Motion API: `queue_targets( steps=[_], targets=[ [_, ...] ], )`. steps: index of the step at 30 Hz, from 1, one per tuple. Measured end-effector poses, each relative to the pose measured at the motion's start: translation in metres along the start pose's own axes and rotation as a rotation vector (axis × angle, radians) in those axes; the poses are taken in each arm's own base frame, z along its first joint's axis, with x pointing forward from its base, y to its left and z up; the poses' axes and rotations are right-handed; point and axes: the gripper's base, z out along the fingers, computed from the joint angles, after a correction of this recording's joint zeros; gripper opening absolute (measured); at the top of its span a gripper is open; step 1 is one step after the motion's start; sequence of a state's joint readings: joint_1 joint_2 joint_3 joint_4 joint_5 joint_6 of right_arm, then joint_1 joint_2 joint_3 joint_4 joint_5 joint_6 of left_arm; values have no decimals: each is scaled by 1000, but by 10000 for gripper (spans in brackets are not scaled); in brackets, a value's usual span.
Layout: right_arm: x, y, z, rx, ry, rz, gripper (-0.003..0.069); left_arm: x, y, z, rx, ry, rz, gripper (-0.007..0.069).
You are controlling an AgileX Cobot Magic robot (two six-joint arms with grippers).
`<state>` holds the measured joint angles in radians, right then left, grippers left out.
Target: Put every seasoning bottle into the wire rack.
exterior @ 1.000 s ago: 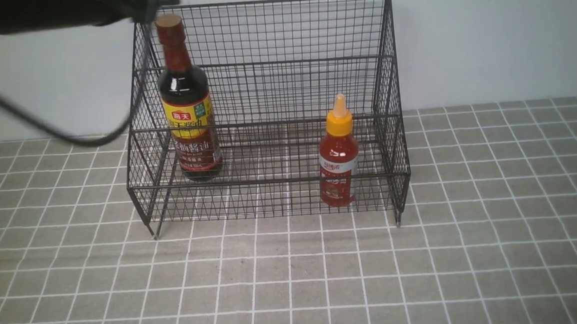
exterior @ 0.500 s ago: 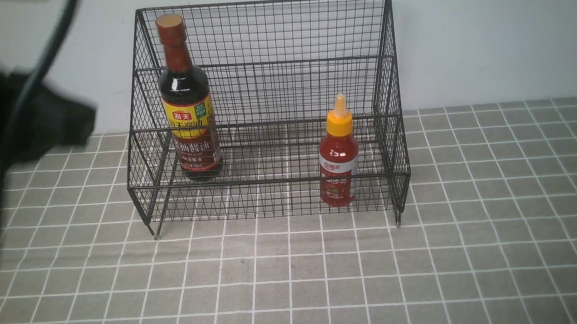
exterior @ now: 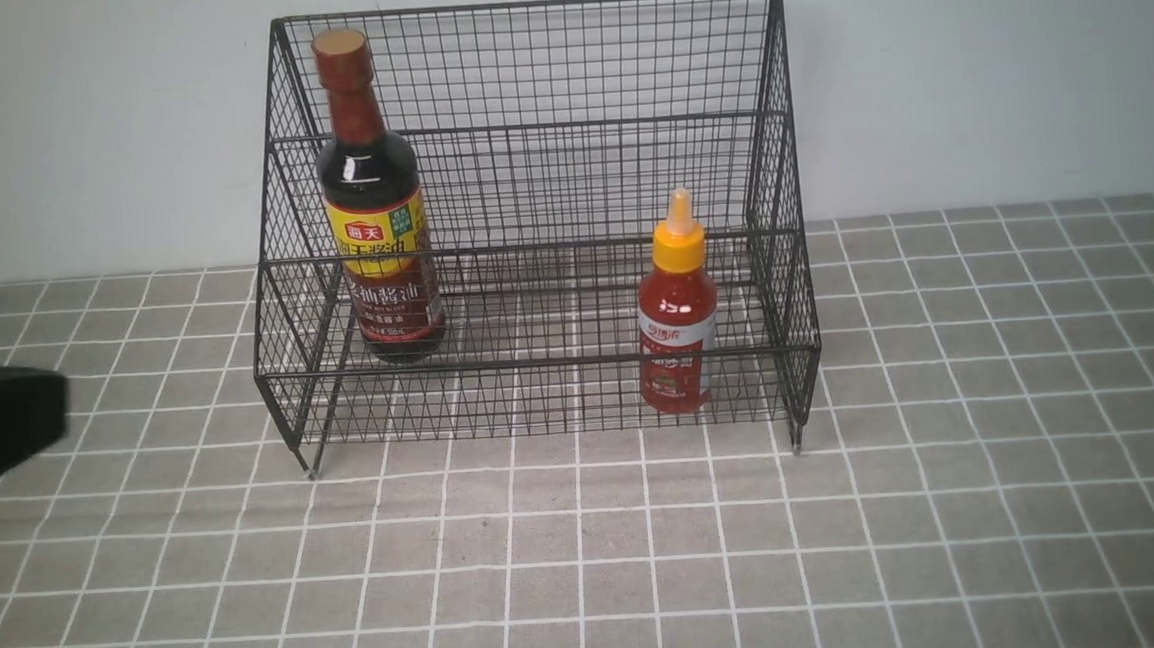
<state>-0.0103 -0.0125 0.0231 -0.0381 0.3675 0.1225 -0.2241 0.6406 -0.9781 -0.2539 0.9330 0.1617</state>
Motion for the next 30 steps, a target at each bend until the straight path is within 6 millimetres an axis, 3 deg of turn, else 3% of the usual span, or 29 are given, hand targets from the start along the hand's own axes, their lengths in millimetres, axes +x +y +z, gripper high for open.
queue_targets(
  steps=[7,12,18,20,22,23,30],
  targets=[
    [0,0,0,0,0,0,-14,8,-5,-37,-28,-162,39,-7],
    [0,0,0,0,0,0,-14,34,1,-40,-118,-249,63,-7],
    [0,0,0,0,0,-3,-14,100,15,-13,-278,-298,64,-7],
    [0,0,0,0,0,-3,-14,137,22,6,-334,-291,69,-7],
    [0,0,0,0,0,-3,-14,149,24,13,-347,-296,70,-7],
    [0,0,0,0,0,-3,-14,170,27,25,-356,-288,67,-7],
    [0,0,0,0,1,-3,-14,226,38,64,-358,-130,56,-7]
  ],
)
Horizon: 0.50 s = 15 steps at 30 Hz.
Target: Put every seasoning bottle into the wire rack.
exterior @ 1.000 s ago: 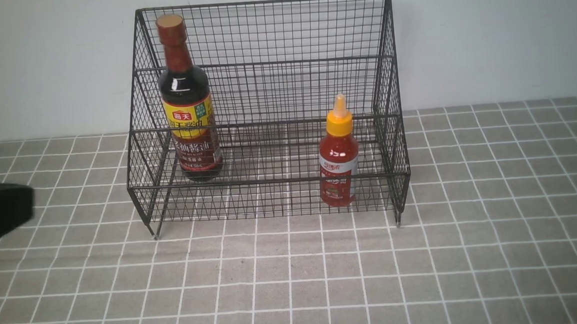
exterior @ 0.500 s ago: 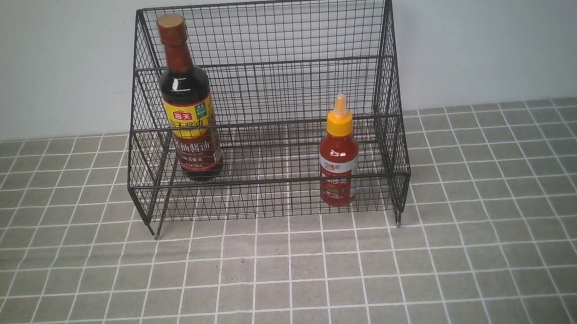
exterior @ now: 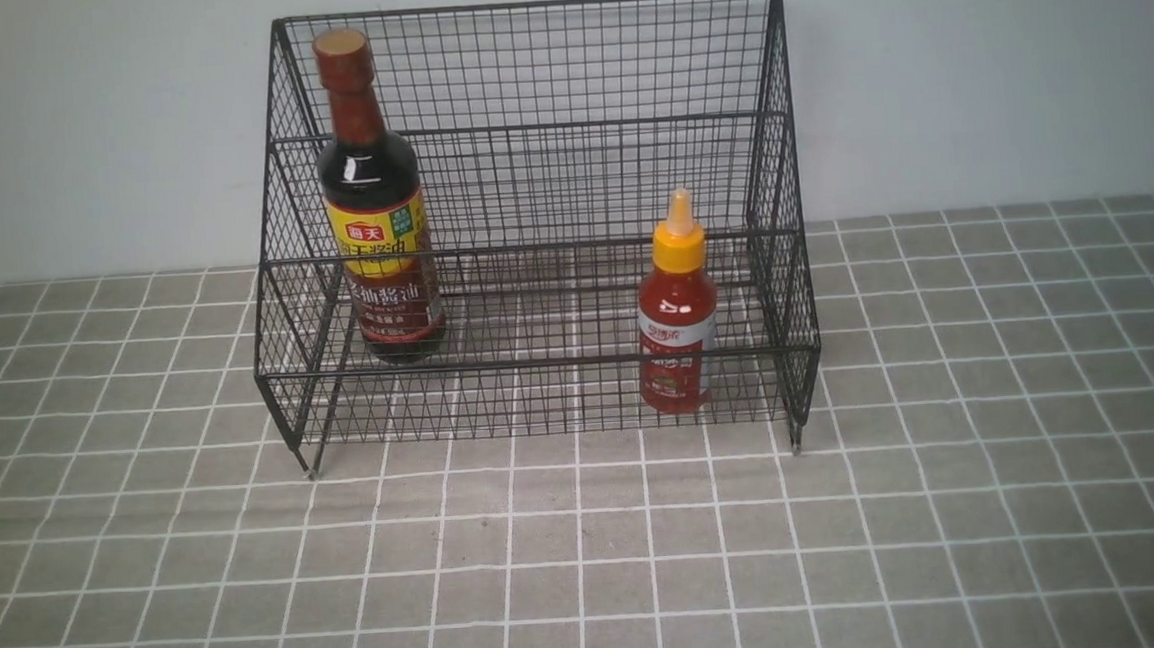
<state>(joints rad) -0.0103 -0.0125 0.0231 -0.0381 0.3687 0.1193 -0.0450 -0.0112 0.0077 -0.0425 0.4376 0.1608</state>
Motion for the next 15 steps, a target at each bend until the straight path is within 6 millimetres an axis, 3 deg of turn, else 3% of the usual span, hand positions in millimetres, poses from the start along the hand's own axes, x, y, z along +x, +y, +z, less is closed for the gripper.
queue_targets(
  steps=[15],
  targets=[
    [0,0,0,0,1,0,-14,0,0,2,-9,-34,3,-7]
  ],
)
